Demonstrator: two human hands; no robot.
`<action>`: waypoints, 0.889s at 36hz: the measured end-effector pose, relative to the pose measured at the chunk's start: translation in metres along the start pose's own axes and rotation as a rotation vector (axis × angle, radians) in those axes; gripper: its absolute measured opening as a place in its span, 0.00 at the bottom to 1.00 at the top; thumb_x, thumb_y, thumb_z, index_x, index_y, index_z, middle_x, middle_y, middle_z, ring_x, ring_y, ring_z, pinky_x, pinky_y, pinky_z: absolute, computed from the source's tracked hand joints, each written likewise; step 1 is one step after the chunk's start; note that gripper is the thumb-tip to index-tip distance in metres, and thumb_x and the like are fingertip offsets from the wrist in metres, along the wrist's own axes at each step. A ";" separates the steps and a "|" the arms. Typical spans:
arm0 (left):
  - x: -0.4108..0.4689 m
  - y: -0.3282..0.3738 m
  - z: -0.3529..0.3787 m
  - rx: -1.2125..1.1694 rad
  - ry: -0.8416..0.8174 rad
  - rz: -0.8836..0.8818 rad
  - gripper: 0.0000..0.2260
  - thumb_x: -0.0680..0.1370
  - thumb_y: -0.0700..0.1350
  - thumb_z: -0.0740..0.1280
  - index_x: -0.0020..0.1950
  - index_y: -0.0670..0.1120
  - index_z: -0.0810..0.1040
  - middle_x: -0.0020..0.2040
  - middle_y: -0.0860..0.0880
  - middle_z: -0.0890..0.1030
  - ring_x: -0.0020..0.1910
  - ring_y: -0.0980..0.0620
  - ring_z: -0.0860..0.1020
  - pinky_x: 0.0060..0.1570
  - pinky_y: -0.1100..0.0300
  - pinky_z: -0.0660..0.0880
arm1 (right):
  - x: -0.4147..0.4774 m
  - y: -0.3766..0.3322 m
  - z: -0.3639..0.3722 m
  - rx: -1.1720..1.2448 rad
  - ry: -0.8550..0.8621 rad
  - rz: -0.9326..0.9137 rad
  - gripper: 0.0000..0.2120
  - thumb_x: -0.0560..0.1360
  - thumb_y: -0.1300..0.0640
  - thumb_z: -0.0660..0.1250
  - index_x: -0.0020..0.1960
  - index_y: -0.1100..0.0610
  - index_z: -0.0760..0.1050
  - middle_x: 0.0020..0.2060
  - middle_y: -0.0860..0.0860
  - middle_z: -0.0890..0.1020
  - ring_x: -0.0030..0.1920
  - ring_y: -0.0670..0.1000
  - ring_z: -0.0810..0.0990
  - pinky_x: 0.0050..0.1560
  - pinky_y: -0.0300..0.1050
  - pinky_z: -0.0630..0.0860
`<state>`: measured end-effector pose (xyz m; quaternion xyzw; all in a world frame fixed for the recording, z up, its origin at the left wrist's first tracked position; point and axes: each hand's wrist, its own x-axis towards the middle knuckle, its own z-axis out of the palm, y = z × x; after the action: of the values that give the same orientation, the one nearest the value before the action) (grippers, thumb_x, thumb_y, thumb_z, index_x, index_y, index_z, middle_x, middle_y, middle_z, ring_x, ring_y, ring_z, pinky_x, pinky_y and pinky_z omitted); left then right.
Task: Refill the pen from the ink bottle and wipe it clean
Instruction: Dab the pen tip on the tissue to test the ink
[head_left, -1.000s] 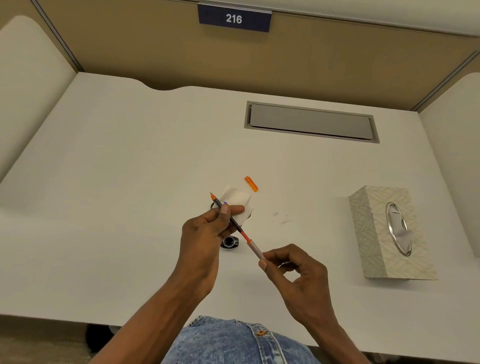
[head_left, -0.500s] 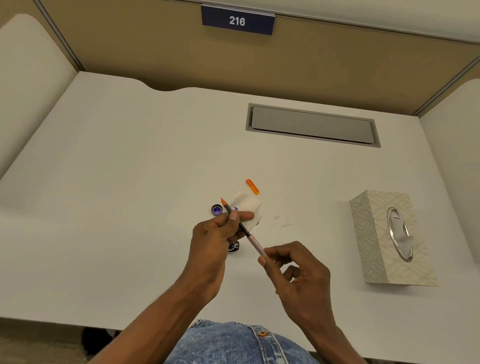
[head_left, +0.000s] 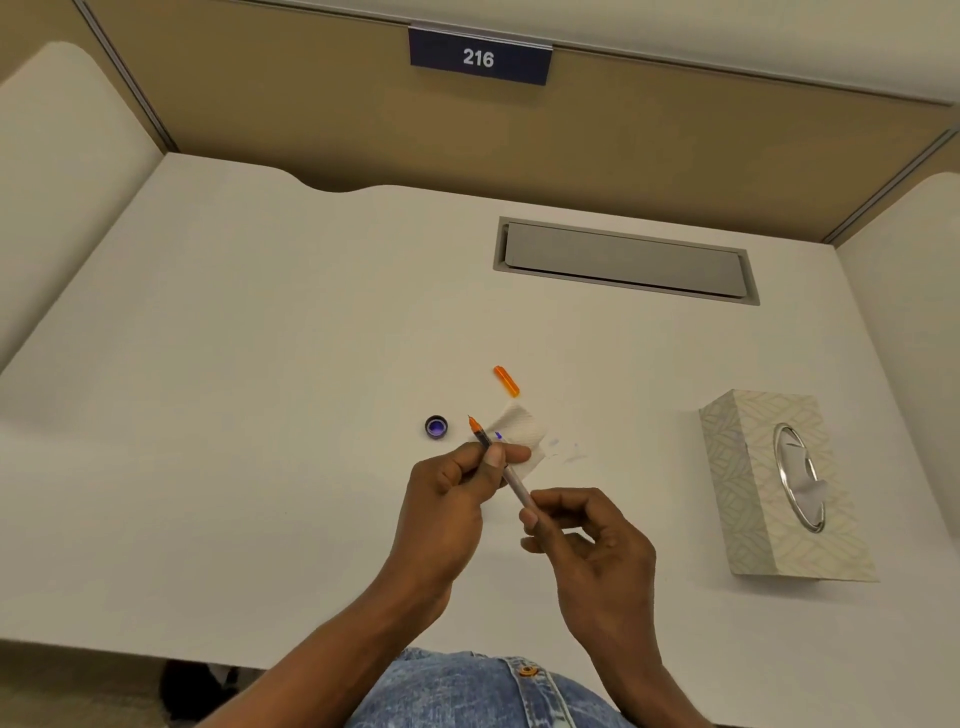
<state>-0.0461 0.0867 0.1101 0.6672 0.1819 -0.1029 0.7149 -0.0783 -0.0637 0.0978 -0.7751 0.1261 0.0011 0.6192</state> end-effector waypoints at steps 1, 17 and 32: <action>0.000 -0.001 0.000 0.013 -0.004 0.011 0.12 0.86 0.48 0.64 0.57 0.53 0.89 0.61 0.60 0.87 0.65 0.59 0.83 0.56 0.72 0.71 | 0.001 0.000 0.000 0.017 -0.008 0.035 0.05 0.75 0.60 0.78 0.49 0.52 0.86 0.41 0.48 0.88 0.39 0.54 0.89 0.41 0.39 0.85; 0.002 -0.002 0.000 0.096 0.002 0.089 0.12 0.86 0.46 0.65 0.57 0.54 0.89 0.53 0.68 0.87 0.58 0.73 0.81 0.52 0.79 0.75 | 0.006 -0.006 -0.004 0.076 -0.111 0.193 0.14 0.68 0.62 0.83 0.51 0.54 0.84 0.42 0.51 0.90 0.45 0.51 0.90 0.49 0.42 0.86; 0.000 -0.002 0.005 0.097 0.014 0.043 0.12 0.86 0.48 0.65 0.52 0.60 0.88 0.54 0.66 0.88 0.57 0.66 0.84 0.48 0.80 0.75 | 0.000 0.004 0.000 -0.147 0.062 -0.125 0.09 0.73 0.59 0.80 0.49 0.50 0.83 0.40 0.41 0.87 0.37 0.47 0.88 0.40 0.39 0.85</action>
<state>-0.0467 0.0820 0.1083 0.7054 0.1671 -0.0915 0.6827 -0.0789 -0.0647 0.0944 -0.8244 0.0961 -0.0524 0.5554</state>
